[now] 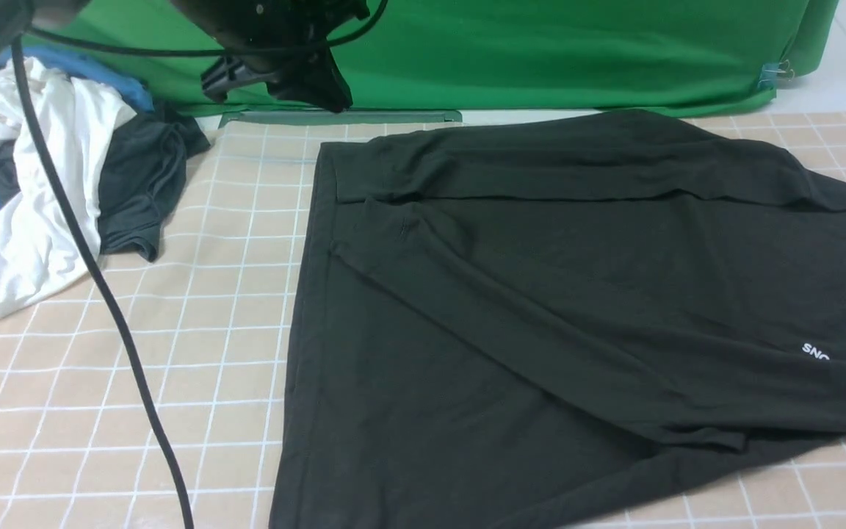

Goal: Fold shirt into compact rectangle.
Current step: 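Grab the top left corner of the dark shirt with the left gripper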

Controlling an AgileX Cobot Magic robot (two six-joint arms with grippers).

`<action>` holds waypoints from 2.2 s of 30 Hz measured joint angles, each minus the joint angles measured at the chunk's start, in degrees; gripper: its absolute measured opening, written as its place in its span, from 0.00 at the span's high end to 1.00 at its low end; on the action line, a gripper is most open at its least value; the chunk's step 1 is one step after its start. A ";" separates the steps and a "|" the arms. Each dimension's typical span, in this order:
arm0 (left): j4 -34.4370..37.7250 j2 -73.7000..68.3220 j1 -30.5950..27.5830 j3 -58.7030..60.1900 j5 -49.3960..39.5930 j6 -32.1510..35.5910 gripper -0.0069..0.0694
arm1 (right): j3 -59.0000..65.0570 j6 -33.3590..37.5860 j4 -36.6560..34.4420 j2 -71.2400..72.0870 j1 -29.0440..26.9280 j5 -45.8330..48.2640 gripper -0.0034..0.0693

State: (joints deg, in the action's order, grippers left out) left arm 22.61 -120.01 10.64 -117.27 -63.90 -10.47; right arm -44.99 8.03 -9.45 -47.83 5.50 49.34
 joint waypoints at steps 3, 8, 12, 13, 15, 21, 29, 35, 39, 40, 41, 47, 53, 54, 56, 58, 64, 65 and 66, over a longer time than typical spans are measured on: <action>-0.07 -1.54 0.18 0.79 -0.97 -0.42 0.89 | 0.00 0.01 0.00 0.00 0.00 0.00 0.83; -1.76 -6.83 0.26 1.23 3.33 -0.90 0.85 | 0.00 0.06 0.00 0.00 0.00 -0.03 0.83; -2.95 -10.53 0.26 1.43 10.35 -1.03 0.72 | 0.00 0.06 0.00 0.00 0.00 -0.03 0.83; -2.95 -11.17 0.26 1.43 11.55 -1.03 0.68 | 0.00 0.06 0.00 0.00 0.00 -0.03 0.83; -2.78 -12.17 0.26 1.43 13.62 -1.03 0.61 | 0.00 0.10 0.00 0.00 0.00 -0.03 0.83; -3.04 -15.58 0.26 1.43 16.87 -0.61 0.37 | 0.00 0.10 0.00 0.00 0.00 -0.03 0.83; -2.41 -16.21 0.30 1.38 18.25 -0.05 0.27 | 0.00 0.10 0.00 0.00 0.00 -0.03 0.83; 4.19 -17.02 0.30 1.38 20.78 1.65 0.27 | 0.00 0.10 0.00 0.00 0.00 -0.03 0.83; 6.30 -17.58 0.70 1.38 22.67 3.08 0.27 | 0.00 0.10 0.00 0.00 0.00 -0.07 0.83; 6.51 -17.71 0.85 1.38 23.12 3.15 0.27 | 0.00 0.10 0.00 0.00 0.00 -0.07 0.83; 6.68 -17.78 1.01 1.38 23.57 3.27 0.27 | 0.00 0.10 0.00 0.00 0.00 -0.07 0.83; 8.54 -18.54 2.25 1.38 28.46 4.16 0.27 | 0.00 0.10 0.00 0.00 0.00 -0.07 0.83; 9.11 -18.80 3.10 1.38 33.76 4.16 0.27 | 0.00 0.10 0.00 0.00 0.00 -0.07 0.83; 9.14 -18.80 3.17 1.38 34.58 4.16 0.27 | 0.00 0.10 0.00 0.00 0.00 -0.07 0.83; 9.18 -18.91 3.17 1.43 35.66 4.16 0.28 | 0.00 0.10 0.00 0.00 0.00 -0.07 0.83; 9.18 -18.97 3.24 1.43 36.94 4.16 0.30 | 0.00 0.10 0.00 0.00 0.00 -0.07 0.83; 9.20 -19.97 3.26 1.43 41.67 4.16 0.50 | 0.00 0.10 0.00 0.00 0.00 -0.07 0.83; 9.25 -20.86 3.26 1.43 42.73 4.04 0.60 | 0.00 0.10 0.00 0.00 0.00 -0.07 0.83; 9.37 -21.65 3.26 1.43 43.23 3.64 0.68 | 0.00 0.10 0.00 0.00 0.00 -0.07 0.83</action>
State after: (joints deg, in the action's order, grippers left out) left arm 31.98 -141.66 13.90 -115.84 -20.67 -6.83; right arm -44.99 8.13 -9.45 -47.83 5.50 49.26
